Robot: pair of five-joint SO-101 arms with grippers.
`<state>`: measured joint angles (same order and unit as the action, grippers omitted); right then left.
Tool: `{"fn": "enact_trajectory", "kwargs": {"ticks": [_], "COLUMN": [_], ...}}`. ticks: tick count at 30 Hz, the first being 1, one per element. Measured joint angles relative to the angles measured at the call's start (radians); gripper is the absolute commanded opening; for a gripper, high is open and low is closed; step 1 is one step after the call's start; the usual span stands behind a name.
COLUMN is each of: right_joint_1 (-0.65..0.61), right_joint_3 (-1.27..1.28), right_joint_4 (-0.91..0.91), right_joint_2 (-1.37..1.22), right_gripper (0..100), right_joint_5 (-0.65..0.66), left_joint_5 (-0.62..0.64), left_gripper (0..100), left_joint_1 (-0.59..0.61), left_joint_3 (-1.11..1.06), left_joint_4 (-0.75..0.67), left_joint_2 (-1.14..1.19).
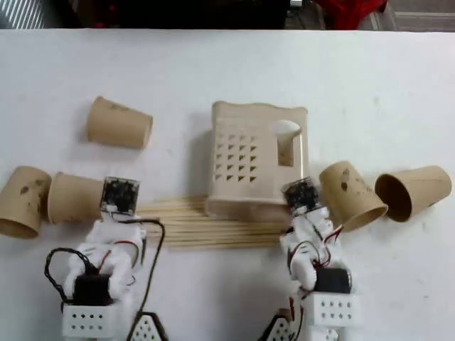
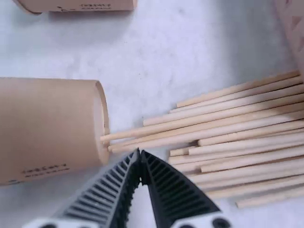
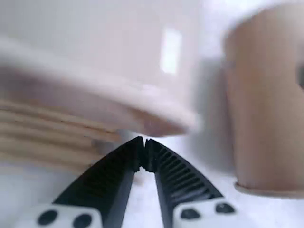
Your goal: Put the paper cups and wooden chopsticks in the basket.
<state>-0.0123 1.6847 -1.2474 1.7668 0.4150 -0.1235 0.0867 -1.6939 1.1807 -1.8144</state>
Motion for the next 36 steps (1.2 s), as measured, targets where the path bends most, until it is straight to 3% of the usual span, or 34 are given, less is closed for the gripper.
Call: {"fn": "enact_trajectory", "kwargs": {"ticks": [36], "right_joint_1": [-0.005], "right_joint_3": [0.0], "right_joint_4": [-0.021], "right_joint_2": [0.021], "right_gripper": [1.8], "right_joint_5": [0.0], "left_joint_5": [0.0], "left_gripper": [3], "left_joint_1": [0.0], "left_joint_3": [0.0], "left_joint_4": [0.0], "left_joint_2": [0.0]}}
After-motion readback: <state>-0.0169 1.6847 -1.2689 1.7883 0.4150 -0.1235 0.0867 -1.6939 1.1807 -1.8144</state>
